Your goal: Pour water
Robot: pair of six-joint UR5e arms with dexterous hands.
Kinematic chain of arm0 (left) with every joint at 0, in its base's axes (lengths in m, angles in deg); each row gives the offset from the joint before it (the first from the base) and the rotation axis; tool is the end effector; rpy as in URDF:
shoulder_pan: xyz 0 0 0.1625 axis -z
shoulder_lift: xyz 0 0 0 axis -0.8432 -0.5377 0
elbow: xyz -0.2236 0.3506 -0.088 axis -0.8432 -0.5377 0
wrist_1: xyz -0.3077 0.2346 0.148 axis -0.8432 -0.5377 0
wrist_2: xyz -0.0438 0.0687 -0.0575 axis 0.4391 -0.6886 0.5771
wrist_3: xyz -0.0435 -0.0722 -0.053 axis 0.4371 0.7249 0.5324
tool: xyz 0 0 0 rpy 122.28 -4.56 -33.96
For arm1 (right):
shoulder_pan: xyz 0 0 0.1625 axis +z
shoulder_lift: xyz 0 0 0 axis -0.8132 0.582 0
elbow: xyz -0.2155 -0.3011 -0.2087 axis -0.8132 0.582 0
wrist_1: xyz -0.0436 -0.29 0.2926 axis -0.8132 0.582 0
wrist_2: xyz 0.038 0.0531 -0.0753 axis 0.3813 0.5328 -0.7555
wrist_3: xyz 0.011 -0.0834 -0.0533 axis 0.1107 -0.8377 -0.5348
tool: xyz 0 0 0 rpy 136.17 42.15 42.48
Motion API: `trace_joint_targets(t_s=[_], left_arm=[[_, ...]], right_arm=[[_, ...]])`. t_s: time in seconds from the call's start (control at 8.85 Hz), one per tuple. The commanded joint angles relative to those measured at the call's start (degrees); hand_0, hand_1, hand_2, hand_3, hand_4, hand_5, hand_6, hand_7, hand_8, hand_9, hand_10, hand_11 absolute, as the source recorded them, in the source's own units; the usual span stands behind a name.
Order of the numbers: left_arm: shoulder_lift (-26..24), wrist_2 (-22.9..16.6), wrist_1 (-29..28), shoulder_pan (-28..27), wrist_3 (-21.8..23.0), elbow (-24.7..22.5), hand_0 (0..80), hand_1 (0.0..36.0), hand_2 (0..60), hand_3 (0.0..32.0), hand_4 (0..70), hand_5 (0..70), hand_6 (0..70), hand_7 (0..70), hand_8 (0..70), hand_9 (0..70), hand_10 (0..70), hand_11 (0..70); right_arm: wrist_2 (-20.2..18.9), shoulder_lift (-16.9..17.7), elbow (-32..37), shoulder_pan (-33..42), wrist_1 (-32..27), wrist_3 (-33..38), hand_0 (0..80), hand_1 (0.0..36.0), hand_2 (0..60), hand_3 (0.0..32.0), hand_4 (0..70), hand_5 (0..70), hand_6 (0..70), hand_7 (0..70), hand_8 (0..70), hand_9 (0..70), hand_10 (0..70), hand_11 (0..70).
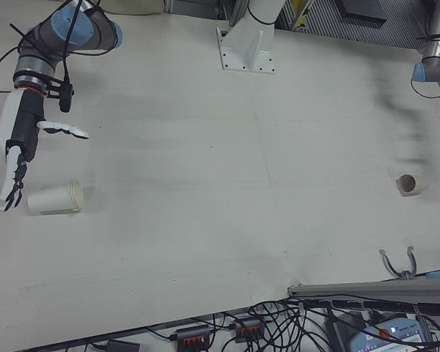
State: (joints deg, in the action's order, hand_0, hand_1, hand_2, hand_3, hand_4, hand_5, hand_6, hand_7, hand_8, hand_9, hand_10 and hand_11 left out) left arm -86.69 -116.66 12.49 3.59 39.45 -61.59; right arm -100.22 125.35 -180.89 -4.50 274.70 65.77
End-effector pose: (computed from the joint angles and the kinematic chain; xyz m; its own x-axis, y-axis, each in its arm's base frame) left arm 0.0500 -0.4159 0.7180 -0.9597 -0.2183 -0.1772 0.1299 0.2146 -0.9680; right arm -0.1145 -0.4514 0.6329 -0.9743 -0.0800 0.2107 -0.2118 0.0052 -0.9773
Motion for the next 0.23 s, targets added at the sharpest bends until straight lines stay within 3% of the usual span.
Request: trace_joint_targets(t_s=[0.0,0.11], left_arm=[[5.7,-2.08,5.59,0.89,-0.4,-7.71,72.8,19.8,0.0,0.0,18.5,12.7,8.9,13.9,2.7,3.3,6.6,12.4],[8.35,-2.42,6.12,0.46,-0.58,-10.87,71.0,18.8,0.0,0.0,17.2,10.3,7.6,13.0,1.9,2.2,6.0,11.4]], right_arm=[[-3.45,0.65,-9.76,5.36,2.64,-2.67,48.0,16.9,13.6,0.0,3.0,0.0,2.0,4.8,0.0,0.0,0.8,3.0],[-3.54,0.39,-11.17,5.46,3.51,-3.54,48.0,16.9,14.6,0.0,3.9,0.0,3.0,6.6,0.0,0.0,0.7,2.8]])
